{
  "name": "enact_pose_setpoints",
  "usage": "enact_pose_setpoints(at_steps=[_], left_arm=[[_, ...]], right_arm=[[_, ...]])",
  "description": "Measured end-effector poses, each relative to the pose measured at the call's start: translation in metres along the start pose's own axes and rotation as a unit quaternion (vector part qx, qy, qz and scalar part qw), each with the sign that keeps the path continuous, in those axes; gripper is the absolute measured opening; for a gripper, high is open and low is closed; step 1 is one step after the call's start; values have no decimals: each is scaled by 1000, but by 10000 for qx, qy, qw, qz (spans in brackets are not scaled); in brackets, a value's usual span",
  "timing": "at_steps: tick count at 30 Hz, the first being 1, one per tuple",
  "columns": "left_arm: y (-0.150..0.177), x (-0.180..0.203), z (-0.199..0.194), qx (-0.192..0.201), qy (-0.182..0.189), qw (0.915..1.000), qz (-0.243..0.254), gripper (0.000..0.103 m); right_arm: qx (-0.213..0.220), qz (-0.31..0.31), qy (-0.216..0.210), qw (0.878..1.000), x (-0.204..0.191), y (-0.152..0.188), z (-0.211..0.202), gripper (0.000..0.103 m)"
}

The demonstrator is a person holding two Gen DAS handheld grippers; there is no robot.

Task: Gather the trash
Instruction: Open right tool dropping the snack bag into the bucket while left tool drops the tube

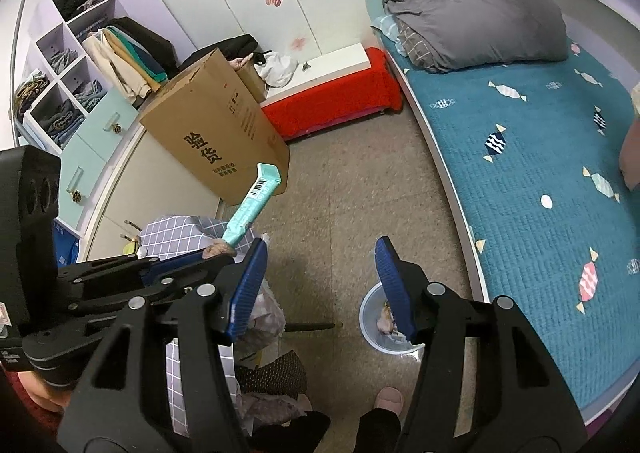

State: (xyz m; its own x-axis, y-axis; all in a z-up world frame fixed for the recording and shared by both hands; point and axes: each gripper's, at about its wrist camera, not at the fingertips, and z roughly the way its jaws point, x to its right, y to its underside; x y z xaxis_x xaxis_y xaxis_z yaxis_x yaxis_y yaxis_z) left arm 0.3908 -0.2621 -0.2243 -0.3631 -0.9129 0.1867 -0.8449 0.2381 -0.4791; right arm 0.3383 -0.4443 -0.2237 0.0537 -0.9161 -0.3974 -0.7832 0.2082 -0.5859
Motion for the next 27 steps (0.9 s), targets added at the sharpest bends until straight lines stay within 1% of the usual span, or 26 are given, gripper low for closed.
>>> enact_pose_setpoints(at_steps=[17,21,22,23,24,25,27], left_arm=[[-15,16,13,-57,85,9998,185,17],[-19,18,16,-95,89,9997,205,20],[-18,18,17,-111,94,9997,197,26],[-20,17,20,-180,32,9997,167,35],[-21,17,22,-216,-24,9997,146,56],[-22,16,23,-186,-148,9996,117,64],[-24,16,23,-171,-136,9997,92,64]], right_arm=[[180,70,65,9998,15,-9,-9,57],[240,127,78,9996,22,-11,-12,58],[248,147,83,9995,23,-11,-12,58],[249,161,84,9995,24,-12,-12,58],[250,188,94,9995,26,-13,-12,58],[256,217,99,9994,26,-13,-12,58],[261,260,117,9993,29,-14,-12,58]])
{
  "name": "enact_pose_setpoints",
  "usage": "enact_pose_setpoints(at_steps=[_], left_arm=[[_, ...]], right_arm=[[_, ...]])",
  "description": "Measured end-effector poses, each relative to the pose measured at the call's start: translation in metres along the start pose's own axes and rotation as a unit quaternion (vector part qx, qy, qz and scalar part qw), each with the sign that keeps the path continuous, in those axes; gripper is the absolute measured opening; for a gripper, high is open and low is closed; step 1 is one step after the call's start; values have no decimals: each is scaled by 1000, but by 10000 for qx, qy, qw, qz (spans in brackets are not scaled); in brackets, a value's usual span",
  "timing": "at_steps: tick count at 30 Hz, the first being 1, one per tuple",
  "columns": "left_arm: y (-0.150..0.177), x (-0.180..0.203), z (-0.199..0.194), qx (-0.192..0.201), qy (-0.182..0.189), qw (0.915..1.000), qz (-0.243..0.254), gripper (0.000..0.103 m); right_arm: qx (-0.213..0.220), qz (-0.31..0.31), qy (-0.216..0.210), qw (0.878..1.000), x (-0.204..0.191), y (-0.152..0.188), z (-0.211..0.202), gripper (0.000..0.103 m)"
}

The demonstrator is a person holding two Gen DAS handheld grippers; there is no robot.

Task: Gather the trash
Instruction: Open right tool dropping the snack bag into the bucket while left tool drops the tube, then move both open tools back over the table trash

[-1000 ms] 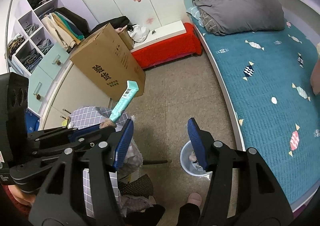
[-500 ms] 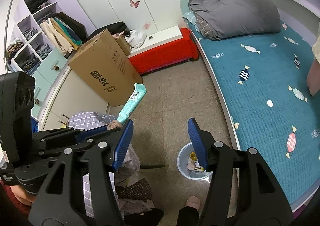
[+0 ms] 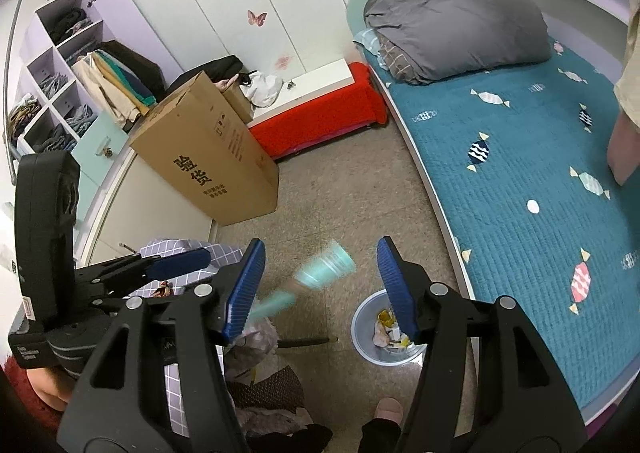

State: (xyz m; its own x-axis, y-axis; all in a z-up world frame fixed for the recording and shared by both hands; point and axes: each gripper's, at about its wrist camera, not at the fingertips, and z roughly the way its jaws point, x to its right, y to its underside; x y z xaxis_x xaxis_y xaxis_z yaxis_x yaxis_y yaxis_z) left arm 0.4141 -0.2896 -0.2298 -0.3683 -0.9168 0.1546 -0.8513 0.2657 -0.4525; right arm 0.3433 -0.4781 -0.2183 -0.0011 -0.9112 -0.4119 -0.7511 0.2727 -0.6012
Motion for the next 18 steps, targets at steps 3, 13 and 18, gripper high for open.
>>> enact_pose_setpoints(at_steps=[3,13,18], left_arm=[[-2,1,1,-5,-4,10000,-39,64],[4,-6,-6,42,-87,9998,-159,64],[12,-19,-18,131,-180,9991,-353,64]], right_arm=[[-10,20,19,10000,2,-1,0,58],[-71,-69,-56,9999,-5,2,2,59],[-123,-201,-187,9995,-20,5,5,59]])
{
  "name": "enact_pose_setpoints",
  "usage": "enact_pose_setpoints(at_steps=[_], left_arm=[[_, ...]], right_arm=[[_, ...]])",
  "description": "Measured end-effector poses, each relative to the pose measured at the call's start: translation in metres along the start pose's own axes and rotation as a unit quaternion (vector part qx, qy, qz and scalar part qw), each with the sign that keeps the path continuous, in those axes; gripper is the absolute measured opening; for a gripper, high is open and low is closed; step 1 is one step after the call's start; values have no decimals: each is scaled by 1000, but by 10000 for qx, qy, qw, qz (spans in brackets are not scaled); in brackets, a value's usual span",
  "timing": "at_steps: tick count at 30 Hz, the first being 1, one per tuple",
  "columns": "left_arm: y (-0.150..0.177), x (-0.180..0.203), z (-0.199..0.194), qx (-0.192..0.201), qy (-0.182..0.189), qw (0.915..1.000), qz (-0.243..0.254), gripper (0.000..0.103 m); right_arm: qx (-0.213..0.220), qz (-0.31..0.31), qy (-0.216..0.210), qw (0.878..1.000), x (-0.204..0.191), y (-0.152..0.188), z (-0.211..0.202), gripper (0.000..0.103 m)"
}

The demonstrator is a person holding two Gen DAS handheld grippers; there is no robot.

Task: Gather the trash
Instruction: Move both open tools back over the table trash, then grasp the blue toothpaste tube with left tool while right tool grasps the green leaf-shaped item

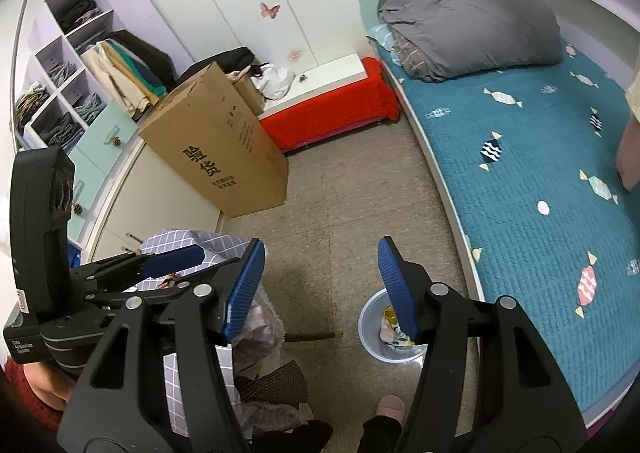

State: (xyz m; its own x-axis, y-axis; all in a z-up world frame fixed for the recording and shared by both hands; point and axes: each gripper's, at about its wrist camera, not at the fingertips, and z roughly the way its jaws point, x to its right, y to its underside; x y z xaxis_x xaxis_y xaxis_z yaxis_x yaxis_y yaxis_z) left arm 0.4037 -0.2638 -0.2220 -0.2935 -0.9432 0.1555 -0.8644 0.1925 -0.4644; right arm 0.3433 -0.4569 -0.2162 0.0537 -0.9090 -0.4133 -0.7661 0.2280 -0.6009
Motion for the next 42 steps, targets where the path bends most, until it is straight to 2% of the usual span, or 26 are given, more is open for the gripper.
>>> enact_pose_setpoints(at_steps=[7,12,19,24,34,37,42], left_arm=[[15,-31,-29,222,-230,9985,-438,64],[35,-69,-56,387,-559,9933,-938,64],[74,-143,-100,535,-1069,9773,-1752,64],[101,-216,-130,589,-1284,9604,-2402,64],[144,-375,-153,533,-1116,9373,-3259,64],[157,-429,-146,433,-950,9280,-3576,64],[173,-491,-120,216,-767,9138,-3982,64]], right_arm=[[-135,-364,-327,9987,-37,2,11,59],[-369,-753,-704,9940,-77,8,30,59],[-763,-1262,-1256,9811,-157,23,68,59],[-1022,-1591,-1554,9696,-224,37,96,59],[-1390,-1736,-1623,9614,-342,63,166,59],[-1493,-1782,-1565,9599,-377,71,193,59],[-1674,-1801,-1438,9586,-418,83,237,59]])
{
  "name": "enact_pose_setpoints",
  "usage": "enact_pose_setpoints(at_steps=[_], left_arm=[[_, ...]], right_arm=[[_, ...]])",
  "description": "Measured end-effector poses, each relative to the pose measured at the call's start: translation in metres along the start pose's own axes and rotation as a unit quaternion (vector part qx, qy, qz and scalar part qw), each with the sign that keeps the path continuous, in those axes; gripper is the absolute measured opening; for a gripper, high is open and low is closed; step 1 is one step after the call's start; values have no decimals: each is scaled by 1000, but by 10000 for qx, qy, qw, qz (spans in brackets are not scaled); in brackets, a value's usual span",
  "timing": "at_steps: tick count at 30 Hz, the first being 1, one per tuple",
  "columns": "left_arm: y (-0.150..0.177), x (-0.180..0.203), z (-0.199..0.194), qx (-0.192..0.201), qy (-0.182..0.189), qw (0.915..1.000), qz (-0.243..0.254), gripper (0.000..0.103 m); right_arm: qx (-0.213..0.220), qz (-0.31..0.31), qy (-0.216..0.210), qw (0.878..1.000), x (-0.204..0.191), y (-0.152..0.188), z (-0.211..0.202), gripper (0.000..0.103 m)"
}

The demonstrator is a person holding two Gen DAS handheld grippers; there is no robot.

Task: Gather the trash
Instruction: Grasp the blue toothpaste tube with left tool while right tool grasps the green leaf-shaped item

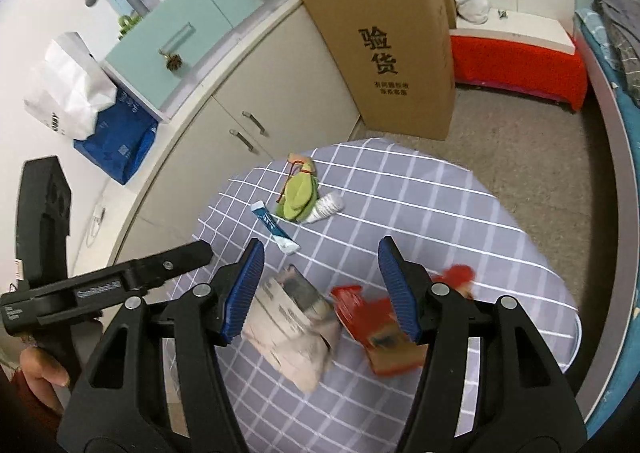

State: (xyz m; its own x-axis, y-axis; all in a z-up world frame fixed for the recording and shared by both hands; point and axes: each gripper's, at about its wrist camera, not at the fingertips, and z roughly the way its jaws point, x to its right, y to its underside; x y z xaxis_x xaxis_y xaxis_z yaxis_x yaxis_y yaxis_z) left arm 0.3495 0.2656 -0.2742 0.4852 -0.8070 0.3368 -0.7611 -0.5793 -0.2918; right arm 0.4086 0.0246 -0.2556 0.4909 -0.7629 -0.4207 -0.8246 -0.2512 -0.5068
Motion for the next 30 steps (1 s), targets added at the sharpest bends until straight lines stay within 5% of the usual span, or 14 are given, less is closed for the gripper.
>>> enact_pose_setpoints(at_steps=[8,16,21,30], left_arm=[[-36,-37,66,-424,4,9988,-260,63],[-53,-40,122,-756,-129,9969,-190,37],[-58,-52,133,-866,-142,9960,-147,11],[-59,-92,115,-629,188,9968,-455,3]], right_arm=[[-262,49,277,9993,-16,-23,68,59],[-389,31,466,9982,-17,-43,109,59],[-487,-21,387,9981,-21,-52,131,59],[-947,-348,266,9945,-44,-57,197,58]])
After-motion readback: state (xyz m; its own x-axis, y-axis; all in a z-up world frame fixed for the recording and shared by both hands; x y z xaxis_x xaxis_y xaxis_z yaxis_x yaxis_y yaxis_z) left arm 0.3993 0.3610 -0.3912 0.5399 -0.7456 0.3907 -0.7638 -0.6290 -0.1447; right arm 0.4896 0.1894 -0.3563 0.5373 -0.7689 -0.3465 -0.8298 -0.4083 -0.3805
